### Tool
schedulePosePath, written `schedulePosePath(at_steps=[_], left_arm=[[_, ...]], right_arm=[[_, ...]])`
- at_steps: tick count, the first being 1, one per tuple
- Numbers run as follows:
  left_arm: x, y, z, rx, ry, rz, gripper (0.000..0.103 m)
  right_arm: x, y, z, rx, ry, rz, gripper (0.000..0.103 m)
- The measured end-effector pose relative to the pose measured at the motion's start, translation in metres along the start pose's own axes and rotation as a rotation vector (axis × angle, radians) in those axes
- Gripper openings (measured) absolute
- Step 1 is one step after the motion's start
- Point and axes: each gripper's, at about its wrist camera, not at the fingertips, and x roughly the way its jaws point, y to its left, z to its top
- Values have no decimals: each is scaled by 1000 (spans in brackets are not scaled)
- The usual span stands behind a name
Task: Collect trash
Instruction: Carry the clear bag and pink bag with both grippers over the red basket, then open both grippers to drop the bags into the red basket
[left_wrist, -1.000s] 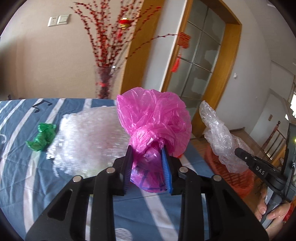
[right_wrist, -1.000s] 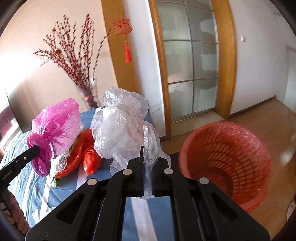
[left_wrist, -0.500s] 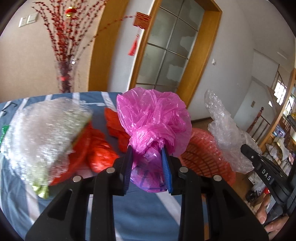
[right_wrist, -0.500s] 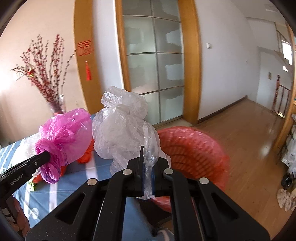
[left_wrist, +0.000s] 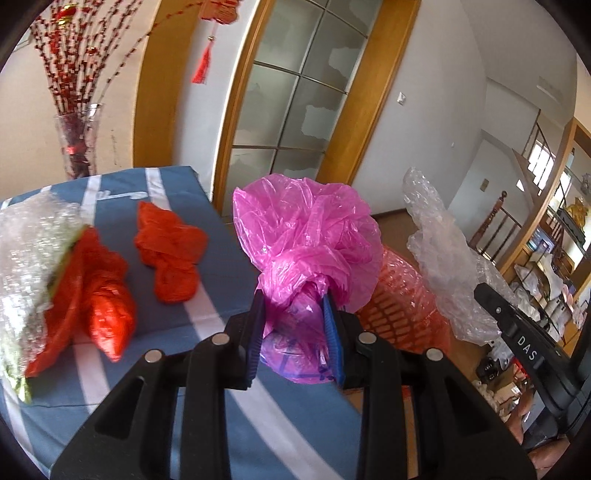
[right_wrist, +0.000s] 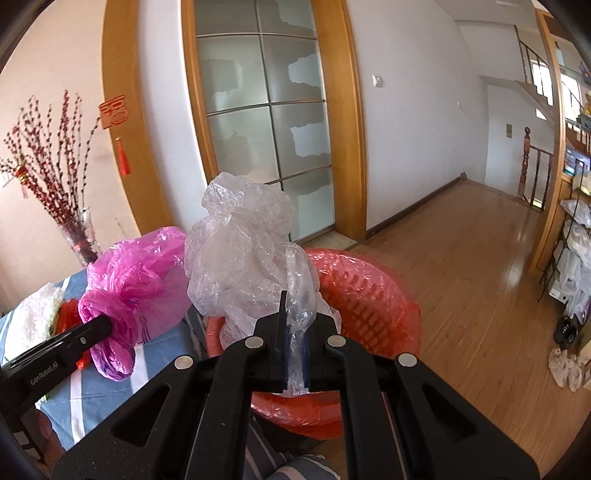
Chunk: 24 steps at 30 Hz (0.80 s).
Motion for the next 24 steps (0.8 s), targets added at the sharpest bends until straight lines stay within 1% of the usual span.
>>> schedulePosePath(at_steps=[5,12,16,17,19,20,21,24], left_arm=[[21,-10,1,10,28,-22,31],[49,-27,3,21,60,-55,31],[64,-35,3,33,74,-70,34],[68,-35,4,32,79,-72,36],[75,-36,3,27,88,-72,39],[79,-36,3,24,95,-72,43],[83,-36,3,20,102,-70,44],[88,-36,-1,16,119,-66,51]], right_arm=[[17,-14,1,41,20,-29,5],[34,-31,2,101,46,-41,6],[39,-35,5,128,47,-36,7],[41,-37,6,134,49,-37,9],[43,-41,6,143,51,-33,17],[43,-43,5,150,52,-32,27],[44,-45,5,153,52,-32,34],[45,-49,4,165,54,-36,37]])
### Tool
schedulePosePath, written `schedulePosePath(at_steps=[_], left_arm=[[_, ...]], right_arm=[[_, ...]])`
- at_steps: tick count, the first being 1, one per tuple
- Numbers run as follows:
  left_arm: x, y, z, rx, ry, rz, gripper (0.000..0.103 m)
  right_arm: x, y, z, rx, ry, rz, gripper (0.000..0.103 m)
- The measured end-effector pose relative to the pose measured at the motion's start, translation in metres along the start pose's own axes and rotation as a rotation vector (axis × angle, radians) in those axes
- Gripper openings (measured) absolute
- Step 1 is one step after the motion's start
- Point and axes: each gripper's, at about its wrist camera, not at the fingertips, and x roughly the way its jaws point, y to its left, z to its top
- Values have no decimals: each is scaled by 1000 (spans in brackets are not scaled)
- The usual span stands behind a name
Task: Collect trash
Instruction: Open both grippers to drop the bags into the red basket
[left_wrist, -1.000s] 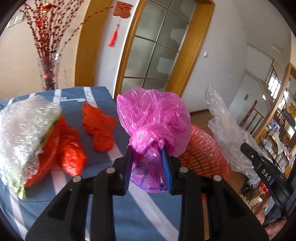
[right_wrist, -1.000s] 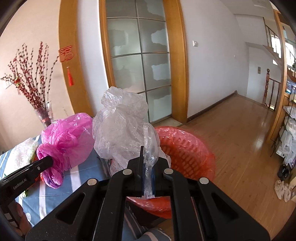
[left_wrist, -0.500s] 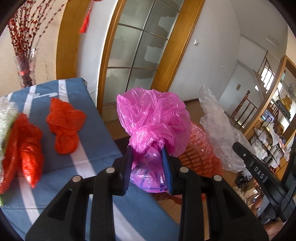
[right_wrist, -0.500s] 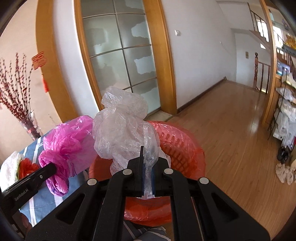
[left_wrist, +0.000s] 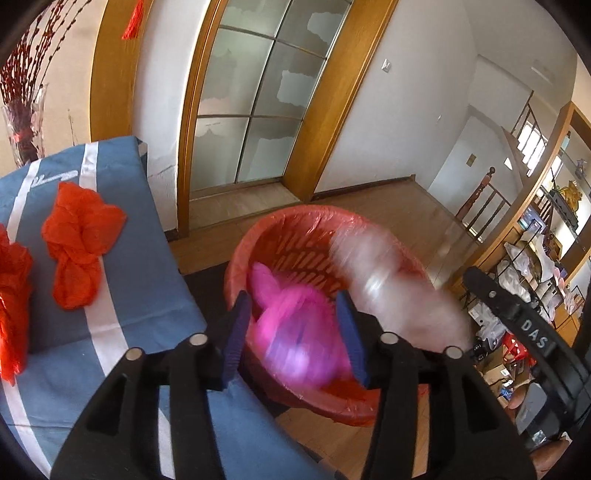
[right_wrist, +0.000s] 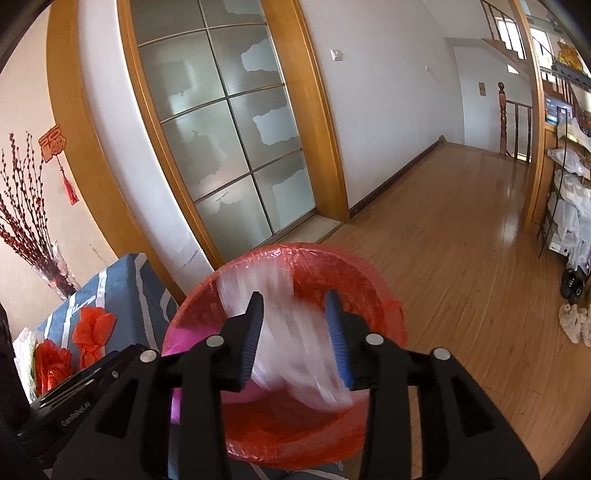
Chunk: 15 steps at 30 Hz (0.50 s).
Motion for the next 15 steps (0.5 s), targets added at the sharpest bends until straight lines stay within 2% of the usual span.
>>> schedulePosePath(at_steps=[8,15], left_arm=[[-12,15,-11,-6,-12,50,63],[-41,36,-22,-17,-44,115,67]], right_arm=[[-2,-6,-2,6,13,-4,38],[-7,5,-5,-38,18,23,38]])
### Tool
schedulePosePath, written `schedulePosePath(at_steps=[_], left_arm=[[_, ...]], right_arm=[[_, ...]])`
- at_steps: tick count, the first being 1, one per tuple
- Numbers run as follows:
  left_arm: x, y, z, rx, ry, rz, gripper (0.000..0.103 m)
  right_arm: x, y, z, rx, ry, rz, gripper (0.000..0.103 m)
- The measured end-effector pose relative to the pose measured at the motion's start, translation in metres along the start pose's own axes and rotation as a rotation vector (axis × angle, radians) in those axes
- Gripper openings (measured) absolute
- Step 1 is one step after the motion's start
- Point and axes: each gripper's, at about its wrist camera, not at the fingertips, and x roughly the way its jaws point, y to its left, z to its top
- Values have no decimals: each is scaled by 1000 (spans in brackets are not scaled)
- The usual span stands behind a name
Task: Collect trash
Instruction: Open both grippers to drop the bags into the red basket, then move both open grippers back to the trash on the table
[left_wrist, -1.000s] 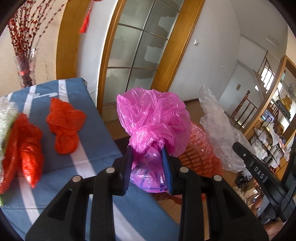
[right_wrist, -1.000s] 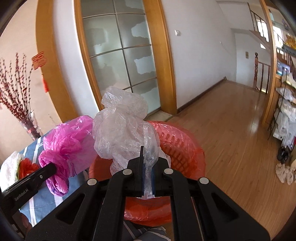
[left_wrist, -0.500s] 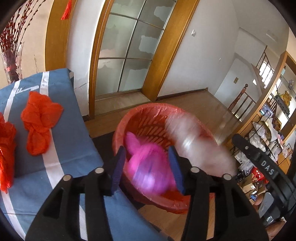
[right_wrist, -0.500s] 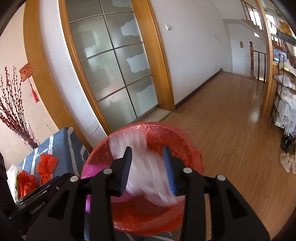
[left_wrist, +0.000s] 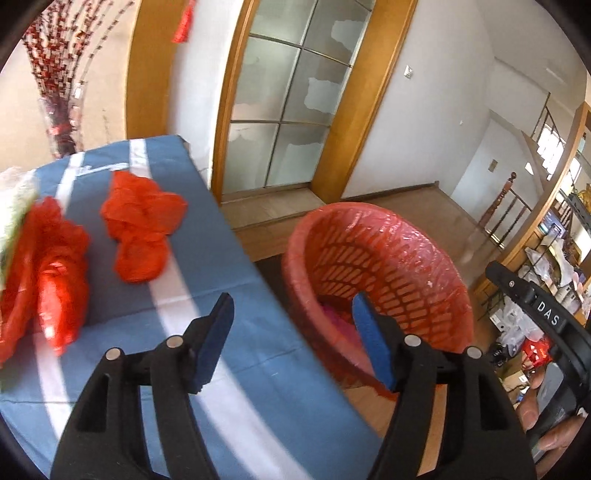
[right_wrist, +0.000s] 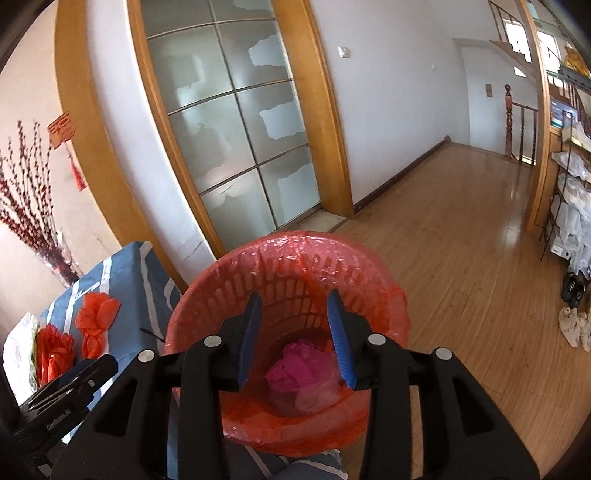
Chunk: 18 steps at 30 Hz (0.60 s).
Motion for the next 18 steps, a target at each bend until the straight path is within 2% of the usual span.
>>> schedulePosePath(at_steps=[7,9,18], left_arm=[[-40,32,-10,-5,-70,93,71],[-53,43,-13,-9,-93,126,72],[-116,127,-31,-107,-171,330,75]], right_arm=[[-8,34,-5,-82,3,57,38],[-10,48,-7,-115,7,84,47],[-8,135,-33,-258,87,292,48]])
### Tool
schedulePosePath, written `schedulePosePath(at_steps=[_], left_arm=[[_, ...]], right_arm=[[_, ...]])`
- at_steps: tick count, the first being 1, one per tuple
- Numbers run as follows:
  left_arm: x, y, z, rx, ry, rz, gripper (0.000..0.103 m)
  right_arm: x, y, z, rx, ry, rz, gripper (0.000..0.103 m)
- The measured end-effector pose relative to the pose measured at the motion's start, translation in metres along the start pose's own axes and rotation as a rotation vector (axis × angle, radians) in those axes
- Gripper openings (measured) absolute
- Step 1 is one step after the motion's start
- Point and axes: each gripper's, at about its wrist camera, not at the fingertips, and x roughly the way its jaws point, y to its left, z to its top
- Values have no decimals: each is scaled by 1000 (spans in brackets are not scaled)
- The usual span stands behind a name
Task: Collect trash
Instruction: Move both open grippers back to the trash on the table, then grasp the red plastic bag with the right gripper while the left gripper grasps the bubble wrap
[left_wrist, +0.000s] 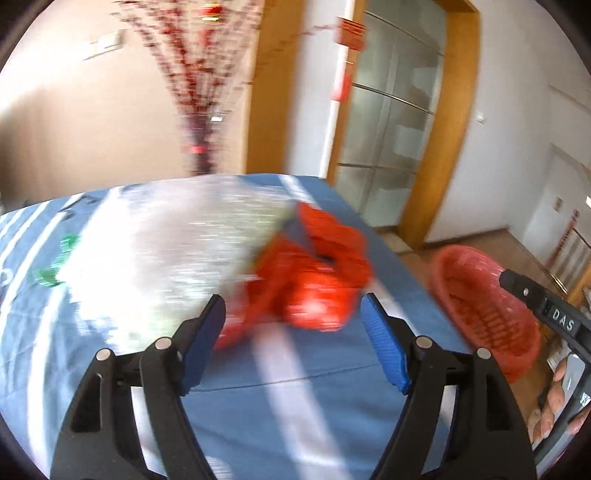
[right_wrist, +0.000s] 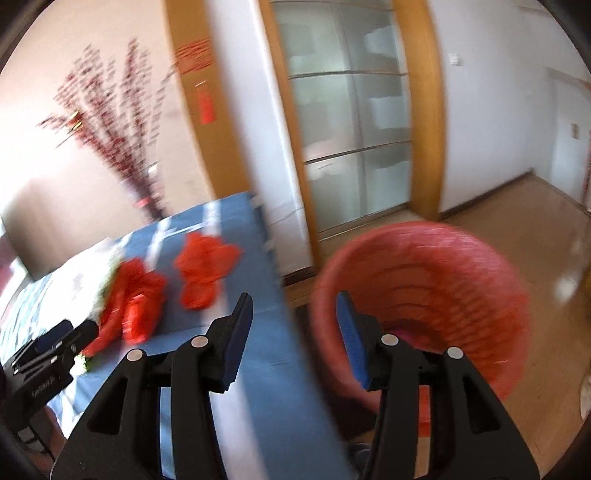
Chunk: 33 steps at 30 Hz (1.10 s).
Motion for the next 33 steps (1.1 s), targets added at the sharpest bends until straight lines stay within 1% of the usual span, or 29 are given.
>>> schedulePosePath(at_steps=[3,5,7,11,14,19,23,24,27,30,33], left_arm=[[-10,30,0,-35,-13,62,75],[-16,45,-1,-54,-23,88,76],[-22,60,-1,-71,-32,113,76],[-29,83,-2,-106,-40,142,77],[-31,99,-2,-129,-39,149,77],[-30,116,-5,-149,-37,149,77],[-28,122,-4,-161,-32,139,77],[-28,122,-4,-161,-32,137,77],[-26,122,-1,-164,-30,126,77],[-22,120,4,-160,-29,120,77],[-16,115,10,-153,-20,110,78]], right_arm=[[21,37,-6,-40,59,90,48],[32,57,-8,-60,90,134,48],[46,77,-11,-80,123,173,48],[67,105,-12,-96,164,217,48],[83,119,-12,-99,183,215,48],[100,125,-15,-83,222,209,47],[110,132,-19,-93,252,215,36],[109,133,-20,-97,250,213,31],[104,134,-22,-107,235,209,26],[93,129,-22,-102,224,210,25],[79,121,-22,-112,200,183,25]])
